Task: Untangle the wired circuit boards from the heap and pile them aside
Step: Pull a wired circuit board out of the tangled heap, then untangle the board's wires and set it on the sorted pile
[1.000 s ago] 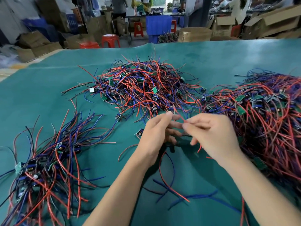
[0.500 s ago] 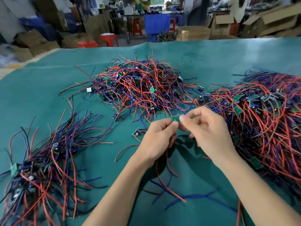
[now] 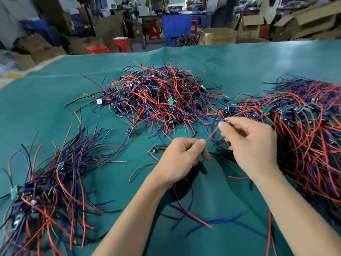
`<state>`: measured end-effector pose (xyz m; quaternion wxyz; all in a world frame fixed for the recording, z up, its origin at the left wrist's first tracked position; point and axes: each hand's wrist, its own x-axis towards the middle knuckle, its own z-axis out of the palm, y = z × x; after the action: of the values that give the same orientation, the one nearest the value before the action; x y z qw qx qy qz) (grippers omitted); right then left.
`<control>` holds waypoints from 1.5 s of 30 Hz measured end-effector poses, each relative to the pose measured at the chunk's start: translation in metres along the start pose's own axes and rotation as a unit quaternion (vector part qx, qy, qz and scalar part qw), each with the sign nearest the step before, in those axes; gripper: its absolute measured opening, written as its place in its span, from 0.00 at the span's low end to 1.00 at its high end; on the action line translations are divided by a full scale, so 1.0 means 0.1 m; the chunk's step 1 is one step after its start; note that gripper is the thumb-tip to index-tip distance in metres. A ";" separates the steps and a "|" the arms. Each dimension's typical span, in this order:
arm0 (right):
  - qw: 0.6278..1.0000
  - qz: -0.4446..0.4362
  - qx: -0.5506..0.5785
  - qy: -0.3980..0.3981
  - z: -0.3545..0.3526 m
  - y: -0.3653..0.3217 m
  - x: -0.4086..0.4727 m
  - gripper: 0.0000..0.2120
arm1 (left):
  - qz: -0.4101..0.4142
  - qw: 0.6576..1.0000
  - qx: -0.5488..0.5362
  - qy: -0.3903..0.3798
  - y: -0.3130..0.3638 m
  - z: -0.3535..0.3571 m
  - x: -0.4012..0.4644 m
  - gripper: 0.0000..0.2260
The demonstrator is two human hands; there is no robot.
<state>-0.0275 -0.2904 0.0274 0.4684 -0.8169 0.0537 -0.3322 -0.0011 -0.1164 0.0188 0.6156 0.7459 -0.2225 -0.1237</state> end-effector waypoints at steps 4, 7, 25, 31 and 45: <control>0.982 -0.092 -0.105 0.124 -0.16 -0.03 0.07 0.11 | -0.002 1.000 -0.016 -0.021 0.01 -0.01 0.00 0.19; 0.967 -0.050 -0.100 0.229 -0.40 0.04 0.21 0.17 | -0.024 0.999 -0.044 -0.003 0.03 -0.01 -0.01 0.17; 0.967 -0.184 -0.159 0.080 -0.08 -0.07 -0.05 0.10 | -0.055 0.878 0.371 0.296 -0.15 -0.24 -0.02 0.14; 0.992 -0.076 -0.071 -0.070 0.07 -0.10 -0.16 0.11 | 0.174 0.861 0.294 0.376 -0.03 -0.14 -0.02 0.07; 0.948 0.138 0.236 -0.166 0.22 -0.15 -0.22 0.10 | 0.116 0.968 0.089 0.205 -0.02 0.02 0.00 0.11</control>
<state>-0.0351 -0.2572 0.0212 0.6911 -0.7114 0.0073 -0.1274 -0.0017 -0.1174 0.0161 0.5893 0.7761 -0.1870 0.1241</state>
